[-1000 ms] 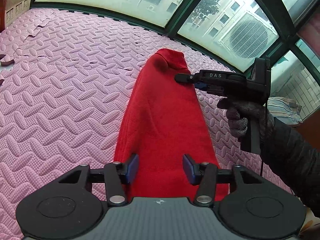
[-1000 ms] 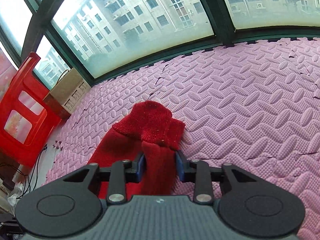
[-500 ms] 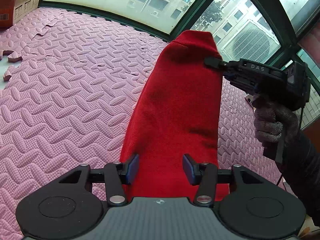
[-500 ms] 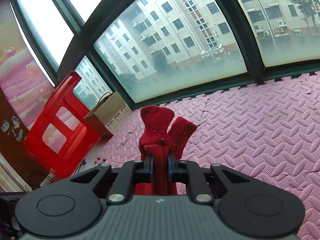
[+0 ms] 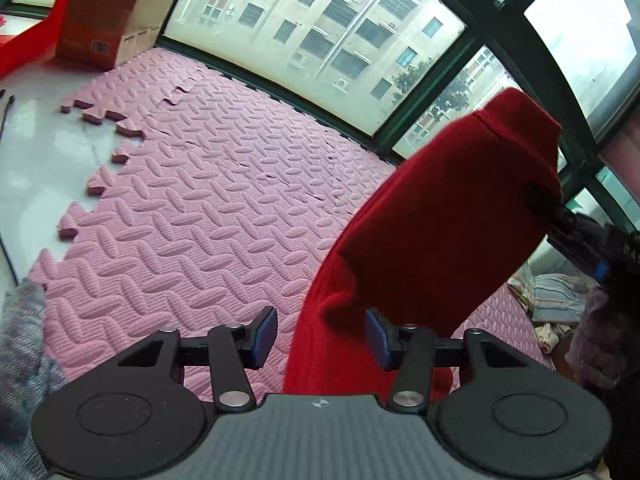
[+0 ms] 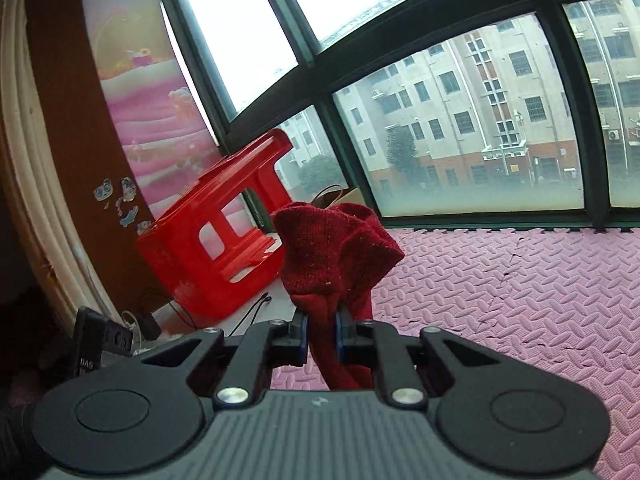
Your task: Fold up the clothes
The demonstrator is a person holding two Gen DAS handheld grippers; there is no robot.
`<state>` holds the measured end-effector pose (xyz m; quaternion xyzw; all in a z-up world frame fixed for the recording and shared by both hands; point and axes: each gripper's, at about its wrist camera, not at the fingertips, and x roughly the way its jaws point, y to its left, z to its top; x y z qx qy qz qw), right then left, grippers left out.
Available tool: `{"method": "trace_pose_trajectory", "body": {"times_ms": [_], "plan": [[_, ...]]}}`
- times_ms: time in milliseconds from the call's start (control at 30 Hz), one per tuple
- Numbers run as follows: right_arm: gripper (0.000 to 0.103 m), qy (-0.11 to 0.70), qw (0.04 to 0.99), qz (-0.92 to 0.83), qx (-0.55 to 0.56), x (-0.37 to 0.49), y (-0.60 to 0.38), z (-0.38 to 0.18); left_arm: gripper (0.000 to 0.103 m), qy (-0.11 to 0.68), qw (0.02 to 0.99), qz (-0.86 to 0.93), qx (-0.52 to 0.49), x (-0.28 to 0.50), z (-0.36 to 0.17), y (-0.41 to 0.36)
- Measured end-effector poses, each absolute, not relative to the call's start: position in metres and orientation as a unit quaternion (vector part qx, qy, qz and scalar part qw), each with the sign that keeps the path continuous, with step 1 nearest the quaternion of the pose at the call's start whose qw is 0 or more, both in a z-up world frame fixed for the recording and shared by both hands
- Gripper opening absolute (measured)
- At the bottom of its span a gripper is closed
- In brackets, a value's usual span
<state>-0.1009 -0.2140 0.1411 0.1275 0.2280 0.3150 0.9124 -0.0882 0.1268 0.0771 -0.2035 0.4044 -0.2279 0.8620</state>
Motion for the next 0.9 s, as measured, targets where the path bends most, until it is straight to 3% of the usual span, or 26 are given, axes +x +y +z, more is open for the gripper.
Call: {"method": "trace_pose_trajectory", "body": {"times_ms": [367,467,533,700,900], "plan": [[0.012,0.244,0.871,0.425,-0.043,-0.211,-0.161,0.115,0.055,0.394,0.873,-0.165,-0.236,-0.152,0.070,0.186],[0.018,0.250,0.853,0.449,-0.094,-0.239,-0.149,0.104,0.055,0.393,0.872,-0.161,-0.244,-0.163,0.069,0.192],[0.031,0.258,0.840,0.462,-0.118,-0.253,-0.145,0.101,0.055,0.388,0.874,-0.163,-0.244,-0.169,0.073,0.193],[0.042,0.278,0.824,0.483,-0.102,-0.268,-0.157,0.117,0.058,0.361,0.884,-0.175,-0.240,-0.181,0.091,0.191],[0.042,0.282,0.851,0.441,-0.031,-0.250,-0.171,0.132,0.060,0.340,0.887,-0.207,-0.235,-0.187,0.113,0.172]]}}
